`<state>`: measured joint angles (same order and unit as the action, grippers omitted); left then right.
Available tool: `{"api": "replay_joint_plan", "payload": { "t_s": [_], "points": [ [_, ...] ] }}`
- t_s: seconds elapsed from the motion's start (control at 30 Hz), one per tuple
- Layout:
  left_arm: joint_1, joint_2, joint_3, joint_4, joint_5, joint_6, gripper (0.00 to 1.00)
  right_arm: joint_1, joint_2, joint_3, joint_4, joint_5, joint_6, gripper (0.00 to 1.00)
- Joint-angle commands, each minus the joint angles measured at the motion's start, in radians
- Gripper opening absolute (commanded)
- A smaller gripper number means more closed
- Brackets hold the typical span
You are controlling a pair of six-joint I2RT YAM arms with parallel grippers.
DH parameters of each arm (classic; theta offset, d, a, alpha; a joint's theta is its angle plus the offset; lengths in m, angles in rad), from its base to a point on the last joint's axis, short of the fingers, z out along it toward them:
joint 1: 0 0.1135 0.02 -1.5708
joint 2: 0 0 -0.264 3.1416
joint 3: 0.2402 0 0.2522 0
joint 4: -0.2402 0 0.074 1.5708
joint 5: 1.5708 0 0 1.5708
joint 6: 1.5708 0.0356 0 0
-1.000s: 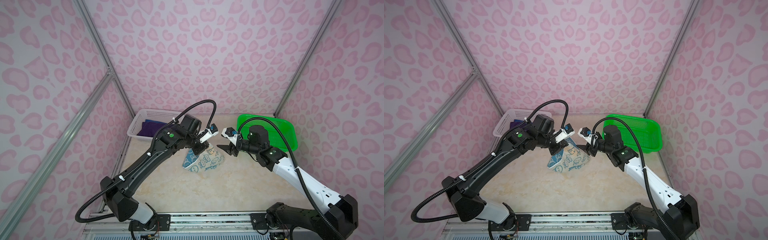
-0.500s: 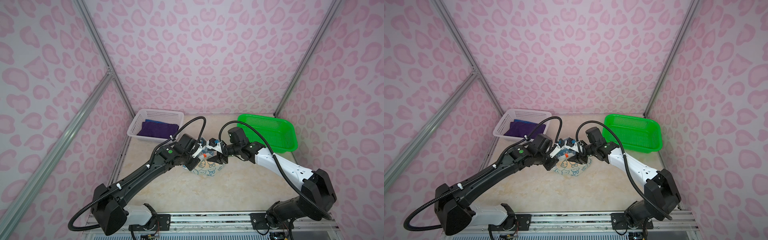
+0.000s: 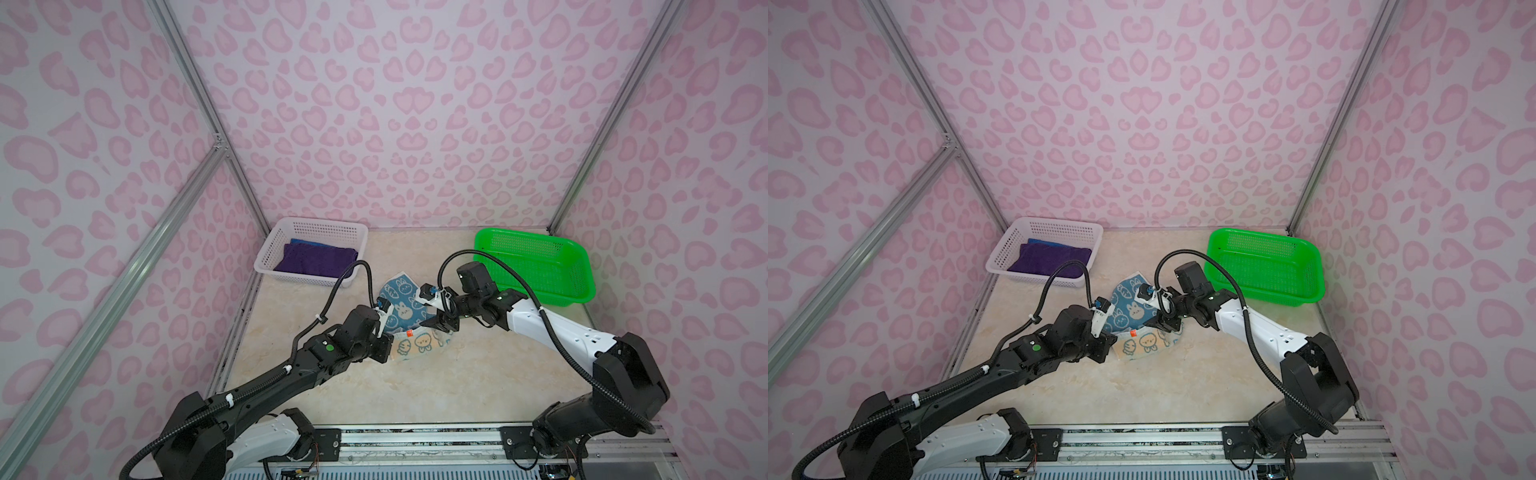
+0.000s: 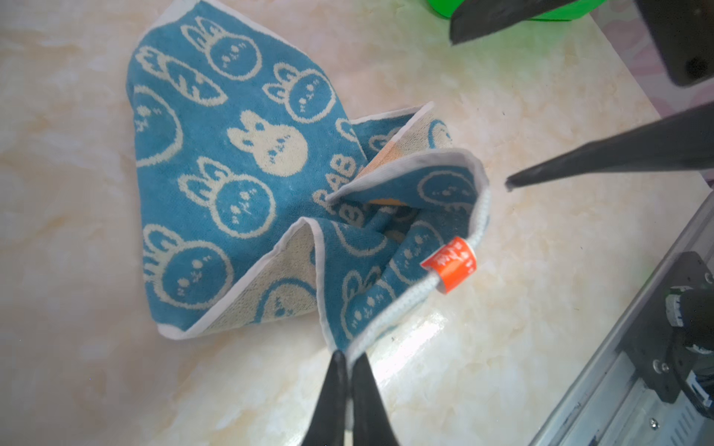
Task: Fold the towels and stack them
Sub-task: 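Lower the towel onto the table while both grippers hold its edge, then lift the towel by its edge with both grippers, spreading it apart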
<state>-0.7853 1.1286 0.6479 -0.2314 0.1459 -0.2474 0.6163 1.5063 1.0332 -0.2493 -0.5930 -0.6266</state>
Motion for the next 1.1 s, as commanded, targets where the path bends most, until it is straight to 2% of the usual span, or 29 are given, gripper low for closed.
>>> {"api": "replay_joint_plan", "payload": {
  "t_s": [0.0,0.13,0.27,0.47,0.6,0.8,0.97,1.07],
  "points": [
    [-0.012,0.006,-0.019,0.079,-0.003,-0.070,0.03,0.013,0.033,0.042,-0.089,-0.083,-0.198,0.61],
    [-0.022,0.017,0.003,0.082,-0.024,-0.048,0.03,0.069,0.125,0.163,-0.264,-0.119,-0.324,0.62],
    [-0.024,0.021,0.030,0.065,-0.041,-0.024,0.03,0.112,0.254,0.281,-0.434,-0.105,-0.346,0.62],
    [-0.024,0.000,0.027,0.047,-0.092,-0.009,0.03,0.120,0.279,0.213,-0.373,-0.112,-0.252,0.57],
    [-0.023,-0.020,0.027,0.025,-0.151,-0.001,0.03,0.111,0.259,0.159,-0.354,-0.083,-0.224,0.46],
    [-0.022,-0.024,0.099,-0.073,-0.362,-0.030,0.03,0.056,0.177,0.073,-0.319,-0.038,-0.177,0.29],
    [-0.013,0.006,0.193,-0.150,-0.502,-0.043,0.03,0.040,0.099,0.000,-0.276,0.003,-0.154,0.25],
    [-0.002,0.024,0.224,-0.156,-0.502,-0.025,0.03,0.039,0.091,-0.014,-0.251,0.014,-0.126,0.25]
  ]
}}
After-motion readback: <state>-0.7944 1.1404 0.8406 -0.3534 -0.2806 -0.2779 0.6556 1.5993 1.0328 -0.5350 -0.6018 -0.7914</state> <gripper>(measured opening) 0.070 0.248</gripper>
